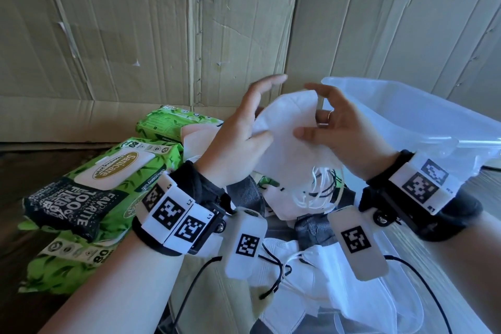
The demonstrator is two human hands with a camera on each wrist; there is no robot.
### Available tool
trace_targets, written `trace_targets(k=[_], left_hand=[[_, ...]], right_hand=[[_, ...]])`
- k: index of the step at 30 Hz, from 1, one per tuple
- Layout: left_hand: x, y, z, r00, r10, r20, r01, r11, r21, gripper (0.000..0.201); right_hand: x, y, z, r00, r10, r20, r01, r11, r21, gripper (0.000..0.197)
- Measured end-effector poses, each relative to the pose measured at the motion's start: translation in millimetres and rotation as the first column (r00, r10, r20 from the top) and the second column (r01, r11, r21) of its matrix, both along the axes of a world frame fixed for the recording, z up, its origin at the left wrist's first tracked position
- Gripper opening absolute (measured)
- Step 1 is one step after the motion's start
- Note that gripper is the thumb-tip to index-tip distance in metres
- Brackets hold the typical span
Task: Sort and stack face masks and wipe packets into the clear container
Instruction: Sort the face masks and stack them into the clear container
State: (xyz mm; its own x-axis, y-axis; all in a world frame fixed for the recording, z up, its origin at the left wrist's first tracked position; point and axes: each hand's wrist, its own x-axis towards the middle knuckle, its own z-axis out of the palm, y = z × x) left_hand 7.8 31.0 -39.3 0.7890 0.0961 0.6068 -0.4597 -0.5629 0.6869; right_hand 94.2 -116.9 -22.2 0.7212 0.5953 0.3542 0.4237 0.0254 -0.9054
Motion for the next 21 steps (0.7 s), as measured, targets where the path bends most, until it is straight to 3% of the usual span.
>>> trace_targets(k=[2, 5, 8, 11, 13, 16, 19, 21], left_hand=[[0.4, 3.2, 0.5, 0.995, -0.103, -0.003, 0.103, 0.994, 0.032, 0.064], [0.2, 6.7, 0.4, 0.988, -0.134, -0.073, 0.135, 0.991, 0.011, 0.043], [-1.8, 17.1, 3.4, 0.979, -0.058, -0.197, 0.057, 0.998, -0.010, 0.028], [-4.9, 31.7, 5.3, 0.950, 0.099, -0.297, -0.078, 0.994, 0.082, 0.024], [-7.6, 43.6, 8.7, 0.950, 0.163, -0.265, -0.158, 0.987, 0.042, 0.028], [-15.3, 66.9, 15.8, 0.904, 0.385, -0.185, -0.388, 0.922, 0.022, 0.041], [-20.3, 83.0, 18.9, 0.862, 0.468, -0.195, -0.481, 0.877, -0.018, 0.044], [-21.2, 87.0, 19.2, 0.839, 0.506, -0.200, -0.517, 0.856, -0.003, 0.047]], right_hand=[[0.5, 0.3, 0.7, 1.000, 0.006, 0.007, -0.006, 0.997, 0.083, 0.058], [-1.4, 3.9, 0.3, 0.996, 0.055, 0.071, -0.059, 0.997, 0.049, 0.058], [0.9, 8.8, -0.6, 0.988, 0.130, 0.079, -0.128, 0.991, -0.036, 0.067], [11.6, 16.3, -3.6, 0.977, 0.177, 0.115, -0.144, 0.957, -0.254, 0.071], [22.7, 24.2, -5.6, 0.983, 0.139, 0.123, -0.089, 0.934, -0.347, 0.063], [41.5, 44.8, -8.3, 0.972, 0.055, 0.228, 0.054, 0.895, -0.443, 0.043], [50.1, 74.2, -9.4, 0.908, -0.003, 0.420, 0.251, 0.805, -0.537, 0.028], [51.5, 97.2, -16.6, 0.865, 0.027, 0.501, 0.315, 0.749, -0.584, 0.028]])
